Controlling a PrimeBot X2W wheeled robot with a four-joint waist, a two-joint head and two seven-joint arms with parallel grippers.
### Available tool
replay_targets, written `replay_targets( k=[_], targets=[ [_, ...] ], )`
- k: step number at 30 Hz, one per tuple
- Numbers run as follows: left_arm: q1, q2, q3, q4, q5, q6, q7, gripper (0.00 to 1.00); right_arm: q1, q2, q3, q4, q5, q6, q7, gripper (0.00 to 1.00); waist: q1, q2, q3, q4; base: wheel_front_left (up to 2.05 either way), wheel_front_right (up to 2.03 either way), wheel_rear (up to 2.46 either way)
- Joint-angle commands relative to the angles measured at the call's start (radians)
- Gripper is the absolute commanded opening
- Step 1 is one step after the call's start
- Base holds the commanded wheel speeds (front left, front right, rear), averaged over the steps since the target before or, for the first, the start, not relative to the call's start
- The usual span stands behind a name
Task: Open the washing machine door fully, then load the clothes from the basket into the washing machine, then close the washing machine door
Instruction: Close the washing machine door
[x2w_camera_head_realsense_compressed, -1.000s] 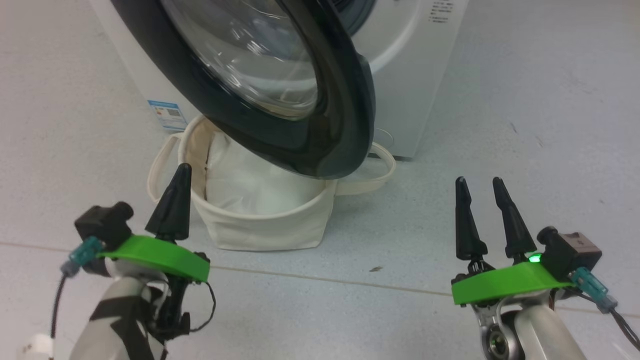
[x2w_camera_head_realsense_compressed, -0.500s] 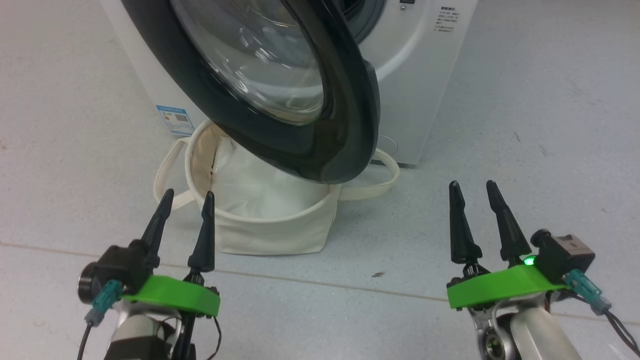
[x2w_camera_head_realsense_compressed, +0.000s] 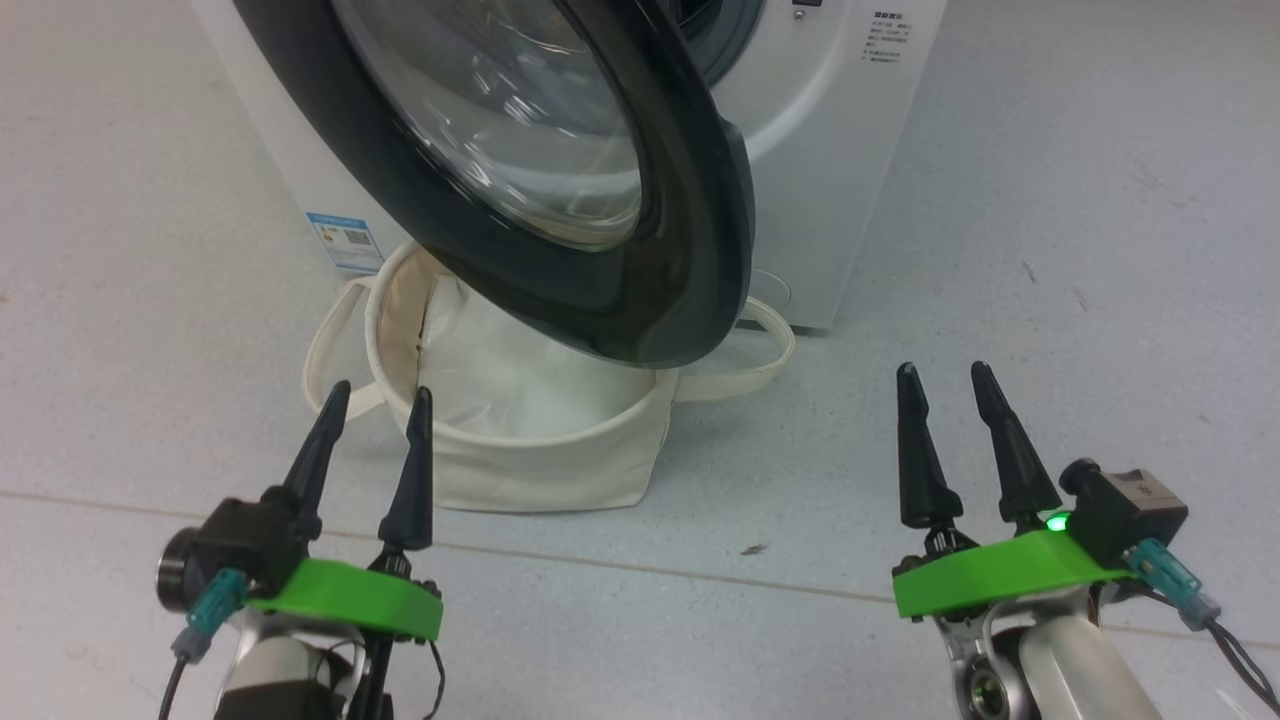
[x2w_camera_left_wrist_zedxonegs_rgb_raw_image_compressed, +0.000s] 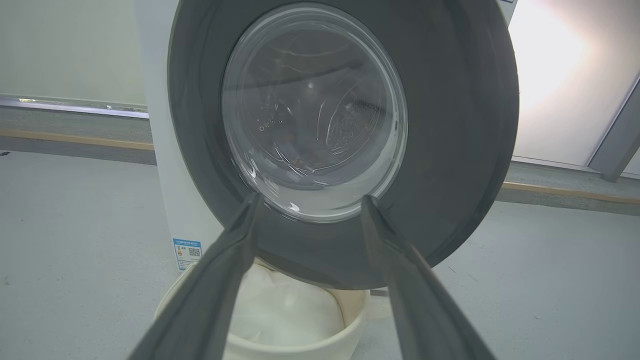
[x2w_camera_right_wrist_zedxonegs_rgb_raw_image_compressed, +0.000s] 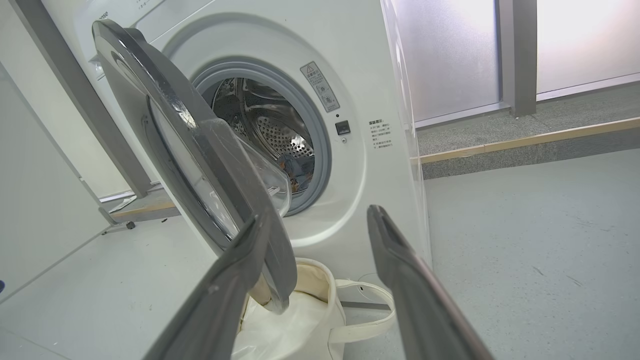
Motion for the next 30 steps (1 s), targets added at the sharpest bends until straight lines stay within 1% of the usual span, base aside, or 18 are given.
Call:
replay_targets(
  k=[1,5,11,16,19,20,21,25,30],
  targets=[
    [-0.005,0.007,0.028,-0.033,-0.009,0.003,-0.012,1.0,-0.007,0.002,0.022,-0.031,-0.004,0.0,-0.012,1.0,-0.0001,0.0,-0.003,0.001,0.0,0.0,0.0],
    [-0.001,0.007,0.016,-0.027,-0.022,0.005,-0.012,1.0,-0.006,0.002,0.02,-0.039,0.021,0.0,-0.012,1.0,-0.0001,0.0,-0.007,0.005,0.0,0.0,0.0],
    [-0.005,0.007,0.003,-0.021,-0.034,0.009,-0.012,1.0,-0.033,0.002,0.054,-0.082,0.007,0.0,-0.012,1.0,-0.0001,0.0,-0.006,0.021,0.0,0.0,0.0],
    [-0.008,0.007,-0.004,-0.015,-0.048,0.014,-0.012,1.0,-0.059,0.002,0.141,-0.105,-0.023,0.0,-0.012,1.0,-0.0001,0.0,0.003,0.045,0.0,0.0,0.0],
    [-0.014,0.007,-0.008,-0.013,-0.057,0.016,-0.012,1.0,-0.088,0.002,0.202,-0.092,-0.035,0.0,-0.012,1.0,-0.0001,0.0,0.018,0.058,0.0,0.0,0.0],
    [-0.018,0.007,-0.011,-0.012,-0.059,0.017,-0.012,1.0,-0.101,0.002,0.222,-0.077,-0.048,0.0,-0.012,0.97,-0.0001,0.0,0.024,0.064,0.0,0.0,0.0],
    [-0.021,0.007,-0.015,-0.009,-0.061,0.017,-0.012,1.0,-0.115,0.002,0.245,-0.06,-0.06,0.0,-0.012,0.0,-0.0001,0.0,0.029,0.07,0.0,0.0,0.0],
    [-0.032,0.007,-0.031,-0.001,-0.071,0.021,-0.012,1.0,-0.162,0.002,0.28,0.013,-0.076,0.0,-0.012,0.0,-0.0001,0.0,0.043,0.092,0.0,0.0,0.0],
    [-0.039,0.007,-0.045,0.021,-0.08,0.028,-0.012,1.0,-0.232,0.002,0.26,0.117,-0.084,0.0,-0.012,0.0,-0.0001,0.0,0.063,0.113,0.0,0.0,0.0]
  ],
)
